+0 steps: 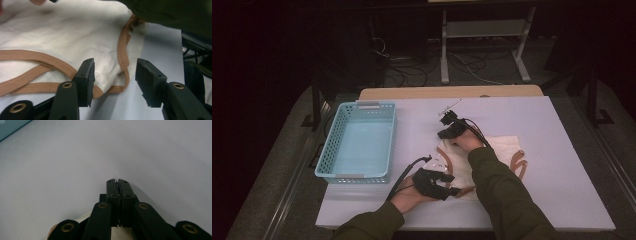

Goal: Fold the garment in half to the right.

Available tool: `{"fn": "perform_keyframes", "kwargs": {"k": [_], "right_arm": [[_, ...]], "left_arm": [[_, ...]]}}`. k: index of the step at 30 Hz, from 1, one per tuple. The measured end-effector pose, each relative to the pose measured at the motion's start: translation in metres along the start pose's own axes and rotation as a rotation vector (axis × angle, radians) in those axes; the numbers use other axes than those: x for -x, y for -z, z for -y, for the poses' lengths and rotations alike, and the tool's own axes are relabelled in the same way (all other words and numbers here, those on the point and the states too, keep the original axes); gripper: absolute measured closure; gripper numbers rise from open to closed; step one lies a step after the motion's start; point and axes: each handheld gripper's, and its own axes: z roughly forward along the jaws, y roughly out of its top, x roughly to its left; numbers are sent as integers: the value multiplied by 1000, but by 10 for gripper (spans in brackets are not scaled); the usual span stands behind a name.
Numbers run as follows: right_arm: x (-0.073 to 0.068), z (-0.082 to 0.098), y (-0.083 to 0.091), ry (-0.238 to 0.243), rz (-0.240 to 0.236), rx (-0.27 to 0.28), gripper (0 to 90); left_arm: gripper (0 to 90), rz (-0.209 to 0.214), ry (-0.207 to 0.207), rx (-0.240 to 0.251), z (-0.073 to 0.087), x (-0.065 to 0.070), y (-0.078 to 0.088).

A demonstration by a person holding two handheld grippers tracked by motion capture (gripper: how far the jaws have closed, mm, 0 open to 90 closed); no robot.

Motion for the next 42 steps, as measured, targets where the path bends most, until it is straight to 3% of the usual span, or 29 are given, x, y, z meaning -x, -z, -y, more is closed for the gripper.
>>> {"fn": "perform_keyframes", "kwargs": {"k": [6,21,35,42], "right_arm": [[0,0,0,0,0,0,868],[1,0,0,-2,-4,5,869],[0,0,0,-2,-1,4,869],[-1,0,0,8,8,4,870]], "left_arm": [[573,28,-50,-13,1,4,-7],[674,51,-103,-42,6,3,-20],[845,39,-94,-27,8,2,-22],[871,34,-101,-37,7,2,-21]]}}
